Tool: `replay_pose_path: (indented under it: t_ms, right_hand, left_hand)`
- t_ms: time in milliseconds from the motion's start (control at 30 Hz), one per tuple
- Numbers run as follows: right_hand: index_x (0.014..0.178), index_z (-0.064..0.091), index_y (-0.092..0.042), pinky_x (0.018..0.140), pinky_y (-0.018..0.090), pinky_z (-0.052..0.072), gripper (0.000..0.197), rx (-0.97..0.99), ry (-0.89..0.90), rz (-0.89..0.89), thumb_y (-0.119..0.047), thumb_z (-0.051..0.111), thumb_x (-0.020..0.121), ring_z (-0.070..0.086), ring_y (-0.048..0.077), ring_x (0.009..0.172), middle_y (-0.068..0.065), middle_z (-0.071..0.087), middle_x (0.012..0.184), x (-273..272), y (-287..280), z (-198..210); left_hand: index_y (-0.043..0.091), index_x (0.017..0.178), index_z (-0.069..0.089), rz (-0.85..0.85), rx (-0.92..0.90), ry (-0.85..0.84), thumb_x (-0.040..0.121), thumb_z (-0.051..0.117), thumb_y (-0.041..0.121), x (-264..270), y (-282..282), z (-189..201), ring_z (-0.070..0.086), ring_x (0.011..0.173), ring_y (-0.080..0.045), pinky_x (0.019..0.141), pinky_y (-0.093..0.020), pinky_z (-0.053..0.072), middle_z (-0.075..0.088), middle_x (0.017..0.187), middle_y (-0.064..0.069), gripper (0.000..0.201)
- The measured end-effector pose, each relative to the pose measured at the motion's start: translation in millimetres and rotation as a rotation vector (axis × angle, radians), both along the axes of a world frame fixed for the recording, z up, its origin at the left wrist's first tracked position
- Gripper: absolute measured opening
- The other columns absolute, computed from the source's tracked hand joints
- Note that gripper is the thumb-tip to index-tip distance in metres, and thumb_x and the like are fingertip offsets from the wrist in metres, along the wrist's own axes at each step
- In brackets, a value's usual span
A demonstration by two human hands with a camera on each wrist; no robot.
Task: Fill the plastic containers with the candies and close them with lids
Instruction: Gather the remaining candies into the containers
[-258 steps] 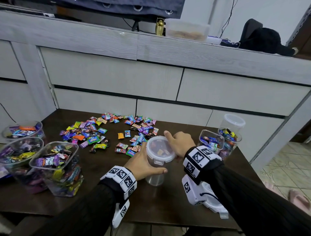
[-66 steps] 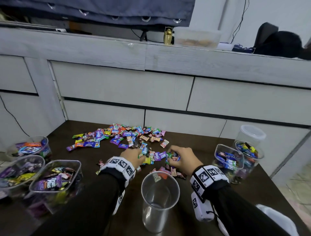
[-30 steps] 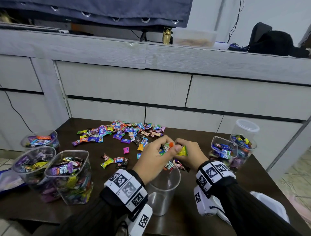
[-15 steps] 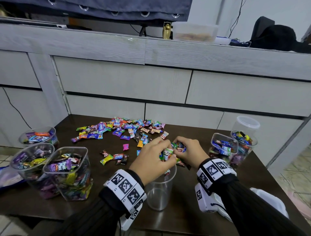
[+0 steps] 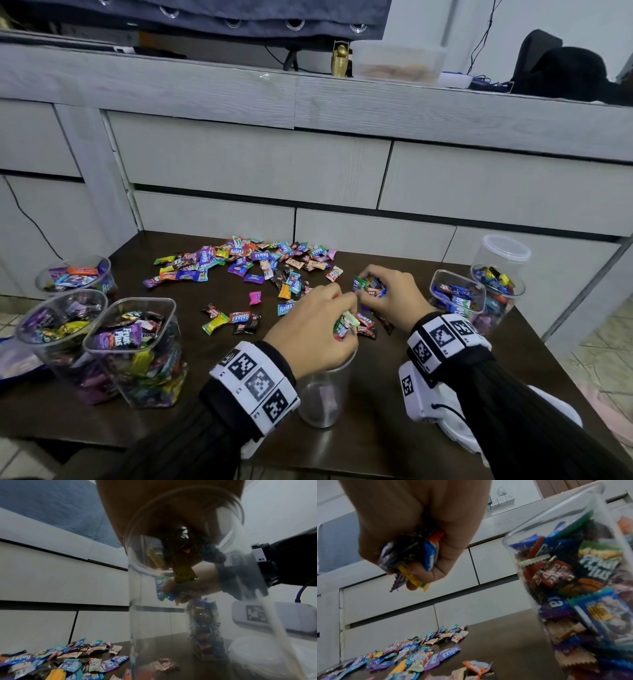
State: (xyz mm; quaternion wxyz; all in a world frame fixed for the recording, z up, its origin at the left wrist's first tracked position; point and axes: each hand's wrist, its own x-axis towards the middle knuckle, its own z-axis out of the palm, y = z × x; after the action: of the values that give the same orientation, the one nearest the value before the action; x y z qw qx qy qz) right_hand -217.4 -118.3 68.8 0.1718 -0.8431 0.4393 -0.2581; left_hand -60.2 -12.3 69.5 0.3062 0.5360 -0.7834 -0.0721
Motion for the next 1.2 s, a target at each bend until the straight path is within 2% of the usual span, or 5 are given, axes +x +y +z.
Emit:
replay_pose_path:
  t_ms: [500, 700, 867, 1000, 1200]
  right_hand:
    - [0.095, 0.060, -0.018, 0.060, 0.003, 0.040, 0.016, -0.061, -0.148, 0.017, -0.023, 0.071, 0.084, 0.056, -0.005, 0.068, -0.004, 0.063, 0.082, -1.1, 3.0, 26.4]
    - [0.095, 0.060, -0.020, 0.062, 0.016, 0.046, 0.016, -0.056, -0.138, -0.001, -0.025, 0.070, 0.084, 0.063, 0.017, 0.074, -0.001, 0.065, 0.085, -0.5, 5.5, 25.6]
    - [0.099, 0.061, -0.018, 0.060, 0.008, 0.043, 0.019, -0.060, -0.129, -0.003, -0.026, 0.070, 0.085, 0.063, 0.013, 0.077, 0.000, 0.066, 0.089, -5.8, 3.7, 28.5]
    - [0.094, 0.060, -0.019, 0.061, 0.020, 0.047, 0.015, -0.040, -0.176, -0.011, -0.025, 0.070, 0.085, 0.064, 0.015, 0.075, 0.001, 0.067, 0.086, -9.2, 3.9, 33.3]
    - [0.089, 0.058, -0.025, 0.060, 0.029, 0.050, 0.013, -0.024, -0.344, 0.035, -0.027, 0.070, 0.085, 0.063, 0.018, 0.065, 0.000, 0.066, 0.076, 0.0, 15.9, 41.1]
  left_hand:
    - [0.005, 0.091, 0.059, -0.129, 0.093, -0.036, 0.083, 0.063, 0.020, 0.0, 0.5, 2.2, 0.046, 0.092, -0.017, 0.085, -0.035, 0.039, 0.048, 0.098, -0.003, 0.018]
    - [0.016, 0.095, 0.066, -0.185, 0.085, 0.083, 0.081, 0.068, 0.016, 2.6, 4.4, 2.6, 0.049, 0.100, -0.012, 0.091, -0.029, 0.041, 0.053, 0.102, 0.002, 0.014]
    - [0.020, 0.088, 0.070, -0.219, 0.060, 0.149, 0.078, 0.070, 0.015, 5.0, 6.5, 0.8, 0.054, 0.099, -0.009, 0.094, -0.029, 0.043, 0.058, 0.099, 0.005, 0.011]
    - [0.017, 0.082, 0.074, -0.214, 0.028, 0.234, 0.079, 0.071, 0.020, 6.0, 7.9, -2.8, 0.060, 0.098, -0.008, 0.091, -0.035, 0.047, 0.064, 0.097, 0.006, 0.005]
    - [0.031, 0.118, 0.054, -0.182, -0.010, 0.367, 0.066, 0.075, 0.064, 24.9, 12.9, -17.1, 0.049, 0.125, -0.007, 0.103, -0.026, 0.039, 0.053, 0.126, 0.018, 0.066]
